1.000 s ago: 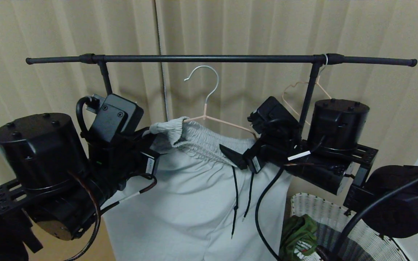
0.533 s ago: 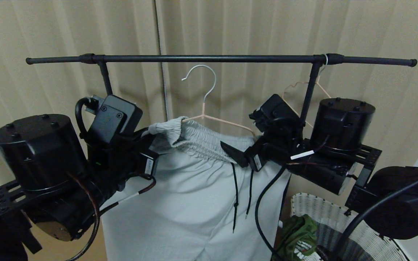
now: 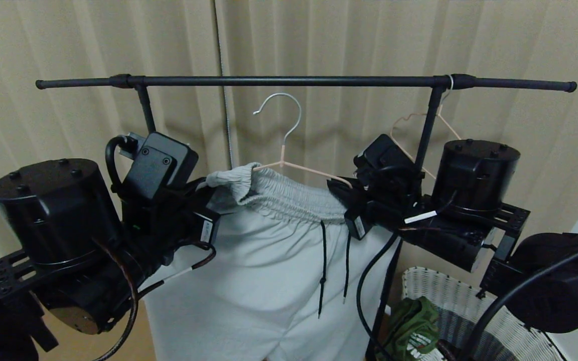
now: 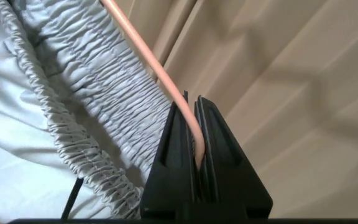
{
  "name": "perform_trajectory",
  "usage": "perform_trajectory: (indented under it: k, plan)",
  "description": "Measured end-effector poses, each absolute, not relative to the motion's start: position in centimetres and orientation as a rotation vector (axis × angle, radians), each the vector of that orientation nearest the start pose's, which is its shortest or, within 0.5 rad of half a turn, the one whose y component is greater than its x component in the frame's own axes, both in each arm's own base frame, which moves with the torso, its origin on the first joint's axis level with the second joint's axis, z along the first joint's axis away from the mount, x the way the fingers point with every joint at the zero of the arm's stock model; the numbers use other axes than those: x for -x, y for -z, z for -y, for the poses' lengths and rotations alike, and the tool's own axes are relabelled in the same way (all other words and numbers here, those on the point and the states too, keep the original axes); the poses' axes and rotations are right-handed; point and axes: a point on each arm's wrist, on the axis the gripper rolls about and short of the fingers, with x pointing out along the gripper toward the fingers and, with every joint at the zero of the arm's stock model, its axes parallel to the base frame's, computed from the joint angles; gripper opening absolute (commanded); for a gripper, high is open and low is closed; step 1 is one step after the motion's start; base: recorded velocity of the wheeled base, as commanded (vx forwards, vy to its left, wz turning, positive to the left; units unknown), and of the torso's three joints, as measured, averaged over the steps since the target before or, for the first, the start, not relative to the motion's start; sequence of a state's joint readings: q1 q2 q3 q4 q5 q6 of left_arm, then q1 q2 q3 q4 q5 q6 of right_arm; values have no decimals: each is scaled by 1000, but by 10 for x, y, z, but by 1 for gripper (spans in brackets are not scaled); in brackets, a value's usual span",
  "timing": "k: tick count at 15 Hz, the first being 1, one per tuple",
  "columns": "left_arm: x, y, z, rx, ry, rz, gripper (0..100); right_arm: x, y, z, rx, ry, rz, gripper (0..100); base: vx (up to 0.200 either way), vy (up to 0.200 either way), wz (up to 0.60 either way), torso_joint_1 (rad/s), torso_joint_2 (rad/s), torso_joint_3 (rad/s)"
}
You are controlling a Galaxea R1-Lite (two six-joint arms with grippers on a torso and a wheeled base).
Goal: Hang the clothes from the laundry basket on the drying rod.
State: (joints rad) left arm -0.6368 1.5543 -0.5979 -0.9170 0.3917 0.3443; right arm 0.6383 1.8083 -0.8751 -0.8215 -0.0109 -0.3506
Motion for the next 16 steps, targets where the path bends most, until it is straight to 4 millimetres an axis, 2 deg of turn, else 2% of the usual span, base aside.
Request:
perform_trajectory:
  k: [4, 5, 9, 16]
  plan:
    - [-212, -196, 147, -363, 254, 7, 0, -270, -187, -199, 371, -637, 9, 0, 0, 0, 0, 0, 0, 0]
    - [-212, -195, 147, -362, 253, 5, 100, -269, -188, -198, 370, -637, 11, 0, 0, 0, 0, 0, 0, 0]
    - [-207, -189, 145, -373, 267, -15, 100, -268, -190, -192, 369, -618, 12, 0, 0, 0, 0, 0, 0, 0]
    - [-187, -176, 131, -381, 339, -40, 100, -276, -207, -158, 312, -444, 54, 0, 0, 0, 0, 0, 0, 0]
